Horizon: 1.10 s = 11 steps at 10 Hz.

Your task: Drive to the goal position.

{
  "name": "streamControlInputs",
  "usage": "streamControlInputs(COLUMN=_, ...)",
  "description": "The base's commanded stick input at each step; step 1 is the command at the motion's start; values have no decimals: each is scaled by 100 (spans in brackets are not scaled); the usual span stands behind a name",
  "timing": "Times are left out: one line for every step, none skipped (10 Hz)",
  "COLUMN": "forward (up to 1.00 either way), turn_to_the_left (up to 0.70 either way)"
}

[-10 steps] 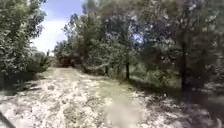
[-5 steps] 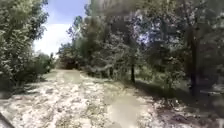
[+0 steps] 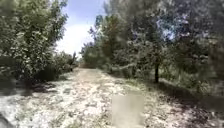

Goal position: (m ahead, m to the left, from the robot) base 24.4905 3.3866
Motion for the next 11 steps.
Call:
streamControlInputs(forward=50, turn_to_the_left=0)
streamControlInputs(forward=50, turn_to_the_left=0)
streamControlInputs(forward=50, turn_to_the_left=0)
streamControlInputs(forward=50, turn_to_the_left=0)
streamControlInputs(forward=50, turn_to_the_left=0)
streamControlInputs(forward=50, turn_to_the_left=0)
streamControlInputs(forward=50, turn_to_the_left=0)
streamControlInputs(forward=50, turn_to_the_left=0)
streamControlInputs(forward=50, turn_to_the_left=0)
streamControlInputs(forward=50, turn_to_the_left=0)
streamControlInputs(forward=50, turn_to_the_left=0)
